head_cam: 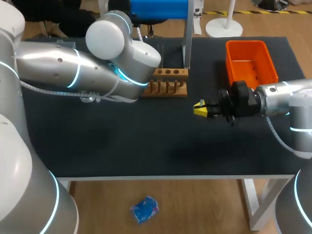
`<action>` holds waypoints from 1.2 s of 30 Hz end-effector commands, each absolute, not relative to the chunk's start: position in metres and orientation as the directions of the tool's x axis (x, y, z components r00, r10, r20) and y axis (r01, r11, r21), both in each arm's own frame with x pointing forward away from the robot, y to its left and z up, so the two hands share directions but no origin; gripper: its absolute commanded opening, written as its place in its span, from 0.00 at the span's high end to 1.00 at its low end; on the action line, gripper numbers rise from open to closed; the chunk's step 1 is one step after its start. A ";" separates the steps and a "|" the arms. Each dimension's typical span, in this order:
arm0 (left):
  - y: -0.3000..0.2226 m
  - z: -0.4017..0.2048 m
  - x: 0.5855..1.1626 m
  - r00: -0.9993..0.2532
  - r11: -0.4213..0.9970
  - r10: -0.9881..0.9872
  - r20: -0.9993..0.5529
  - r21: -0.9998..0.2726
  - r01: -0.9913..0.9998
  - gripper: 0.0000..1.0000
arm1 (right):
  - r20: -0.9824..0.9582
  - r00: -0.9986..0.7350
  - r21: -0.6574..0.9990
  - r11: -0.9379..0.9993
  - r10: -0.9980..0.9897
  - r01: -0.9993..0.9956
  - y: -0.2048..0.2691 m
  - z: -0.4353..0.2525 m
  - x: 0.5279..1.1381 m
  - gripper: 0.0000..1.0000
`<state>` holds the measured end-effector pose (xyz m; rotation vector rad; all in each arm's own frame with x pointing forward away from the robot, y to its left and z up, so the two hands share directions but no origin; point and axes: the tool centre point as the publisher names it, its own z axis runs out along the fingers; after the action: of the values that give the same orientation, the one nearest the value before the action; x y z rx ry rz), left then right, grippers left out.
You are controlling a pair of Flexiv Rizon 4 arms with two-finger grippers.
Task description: Invert the test tube, pick up the pipette, mount the tip to pipette, aspirate from beaker and dispense into the tube, eject the tip, return the pipette, and cap with the stopper.
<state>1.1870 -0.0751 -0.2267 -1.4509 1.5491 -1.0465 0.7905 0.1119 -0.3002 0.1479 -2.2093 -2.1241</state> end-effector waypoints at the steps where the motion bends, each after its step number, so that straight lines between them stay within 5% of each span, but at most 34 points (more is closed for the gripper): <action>1: -0.077 -0.229 1.188 -0.062 0.019 -0.998 0.005 -0.927 -0.374 0.58 | -0.015 -0.993 0.999 0.039 -0.121 -0.019 0.112 -0.301 0.791 1.00; 10: -0.076 -0.229 1.186 -0.039 0.017 -0.999 -0.003 -0.924 -0.382 0.75 | -0.015 -0.993 0.999 0.039 -0.121 -0.019 0.112 -0.301 0.791 1.00; 14: -0.077 -0.228 1.185 -0.033 0.017 -0.999 -0.004 -0.925 -0.381 1.00 | -0.015 -0.993 0.999 0.039 -0.121 -0.019 0.112 -0.301 0.791 1.00; 36: -0.075 -0.199 1.188 -0.024 0.044 -0.999 -0.038 -0.935 -0.353 1.00 | -0.015 -0.993 0.999 0.039 -0.121 -0.019 0.112 -0.301 0.791 1.00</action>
<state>1.1865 -0.0746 -0.2041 -1.4236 1.4962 -1.0046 0.7905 0.1119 -0.3002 0.1479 -2.2093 -2.1241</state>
